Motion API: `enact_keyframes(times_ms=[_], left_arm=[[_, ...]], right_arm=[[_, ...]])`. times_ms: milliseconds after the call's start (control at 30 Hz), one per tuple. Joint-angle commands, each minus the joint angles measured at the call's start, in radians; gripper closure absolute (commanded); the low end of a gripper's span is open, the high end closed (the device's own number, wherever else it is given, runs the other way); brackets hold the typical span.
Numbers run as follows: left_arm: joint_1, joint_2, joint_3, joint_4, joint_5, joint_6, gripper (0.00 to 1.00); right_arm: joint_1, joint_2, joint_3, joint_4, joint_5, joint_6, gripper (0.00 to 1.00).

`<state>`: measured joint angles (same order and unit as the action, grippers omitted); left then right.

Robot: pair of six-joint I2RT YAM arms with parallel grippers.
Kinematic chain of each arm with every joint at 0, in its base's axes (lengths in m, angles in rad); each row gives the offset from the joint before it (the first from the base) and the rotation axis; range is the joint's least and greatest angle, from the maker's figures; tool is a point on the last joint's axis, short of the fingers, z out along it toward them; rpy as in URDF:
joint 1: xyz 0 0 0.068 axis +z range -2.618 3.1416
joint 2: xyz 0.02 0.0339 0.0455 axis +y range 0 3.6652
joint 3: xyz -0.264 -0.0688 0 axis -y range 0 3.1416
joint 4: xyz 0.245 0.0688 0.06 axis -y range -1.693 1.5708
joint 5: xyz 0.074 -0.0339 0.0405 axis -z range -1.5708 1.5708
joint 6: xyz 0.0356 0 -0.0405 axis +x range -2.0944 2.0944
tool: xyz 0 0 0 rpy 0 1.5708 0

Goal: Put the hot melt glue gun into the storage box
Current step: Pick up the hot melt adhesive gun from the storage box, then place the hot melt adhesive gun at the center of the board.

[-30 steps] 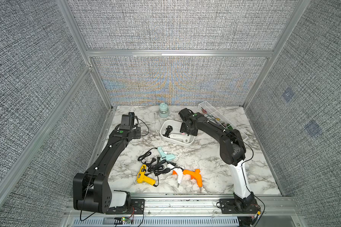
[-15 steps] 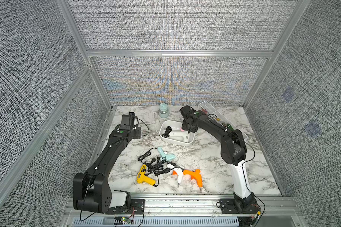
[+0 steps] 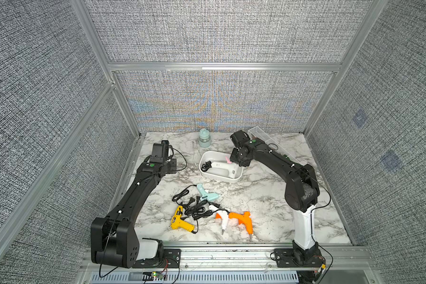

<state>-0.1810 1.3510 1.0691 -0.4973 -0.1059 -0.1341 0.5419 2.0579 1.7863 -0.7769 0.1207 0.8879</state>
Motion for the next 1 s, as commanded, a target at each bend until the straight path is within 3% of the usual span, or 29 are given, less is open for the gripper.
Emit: enact_keyframes(times_ms=[0,267,667,867,967], left_arm=[[-0.003,0.0,0.004,-0.019,-0.011,-0.008,0.46],[-0.003,-0.006,0.003,-0.023,-0.017,-0.001,0.46],[-0.004,-0.001,0.007,-0.022,-0.021,0.005,0.46],[-0.003,0.004,0.01,-0.022,-0.017,0.005,0.46],[-0.003,0.008,0.009,-0.02,-0.014,0.005,0.46]], right_arm=[[0.003,-0.016,-0.017,0.083,-0.051,0.121,0.8],[0.001,-0.052,0.048,0.047,0.068,0.044,0.81],[-0.035,-0.378,-0.091,0.194,0.192,-0.234,0.83],[-0.126,-0.505,-0.14,0.125,0.174,-0.41,0.85],[-0.204,-0.566,-0.168,0.068,0.102,-0.458,0.86]])
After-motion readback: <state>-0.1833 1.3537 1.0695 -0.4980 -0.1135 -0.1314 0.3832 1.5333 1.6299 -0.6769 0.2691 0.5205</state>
